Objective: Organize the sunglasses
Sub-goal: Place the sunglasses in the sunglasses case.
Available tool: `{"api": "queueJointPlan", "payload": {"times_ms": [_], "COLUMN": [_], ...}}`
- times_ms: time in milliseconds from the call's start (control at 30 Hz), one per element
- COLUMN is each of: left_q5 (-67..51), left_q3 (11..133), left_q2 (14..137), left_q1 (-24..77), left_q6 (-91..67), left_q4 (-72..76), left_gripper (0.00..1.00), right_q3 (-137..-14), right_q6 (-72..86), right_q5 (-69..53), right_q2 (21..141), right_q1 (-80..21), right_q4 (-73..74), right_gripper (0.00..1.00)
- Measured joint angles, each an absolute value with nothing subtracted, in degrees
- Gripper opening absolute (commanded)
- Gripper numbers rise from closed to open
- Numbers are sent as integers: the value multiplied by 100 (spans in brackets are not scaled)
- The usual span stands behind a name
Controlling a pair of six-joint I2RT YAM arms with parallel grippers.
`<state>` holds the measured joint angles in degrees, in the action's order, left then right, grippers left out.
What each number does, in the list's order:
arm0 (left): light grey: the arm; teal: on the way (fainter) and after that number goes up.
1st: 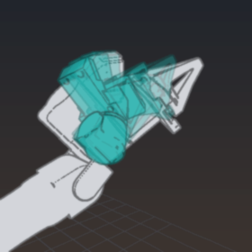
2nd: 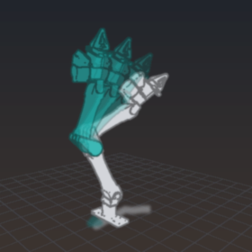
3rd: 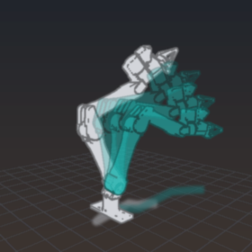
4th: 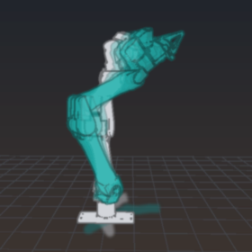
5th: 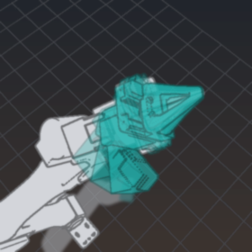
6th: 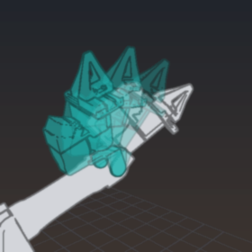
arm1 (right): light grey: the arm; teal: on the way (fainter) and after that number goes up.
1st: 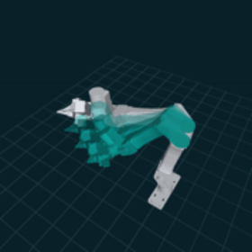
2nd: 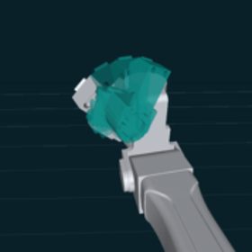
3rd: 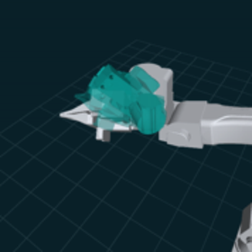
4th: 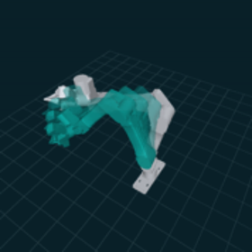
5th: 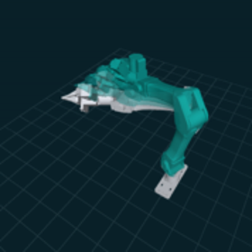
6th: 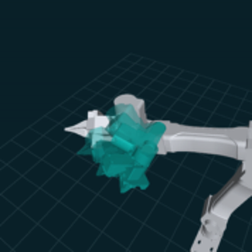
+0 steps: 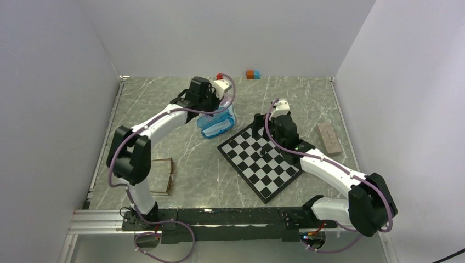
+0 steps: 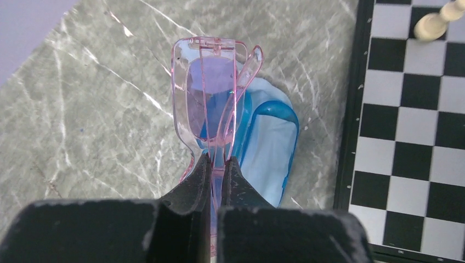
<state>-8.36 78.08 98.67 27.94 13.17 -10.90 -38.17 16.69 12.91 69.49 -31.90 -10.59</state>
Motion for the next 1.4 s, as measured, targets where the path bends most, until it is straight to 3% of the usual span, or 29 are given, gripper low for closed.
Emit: {"api": "queueJointPlan", "payload": {"times_ms": [333,1400], "left_q5": [-814,-639], "left_q3": [8377,8307], "left_q2": [11043,11524], "left_q1": [3048,3109], "left_q6": [1865,2425], "left_q4": [-1837,-2228], "left_gripper": [0,0], "right_q3": [-3809,-3809], "right_q6": [1621,1540], "right_q5": [1728,1747], "right_q2": [7022,7312], "right_q1": [-3157,-3148], "right_q4": [-1063,-1076], "right_gripper": [100,100]}}
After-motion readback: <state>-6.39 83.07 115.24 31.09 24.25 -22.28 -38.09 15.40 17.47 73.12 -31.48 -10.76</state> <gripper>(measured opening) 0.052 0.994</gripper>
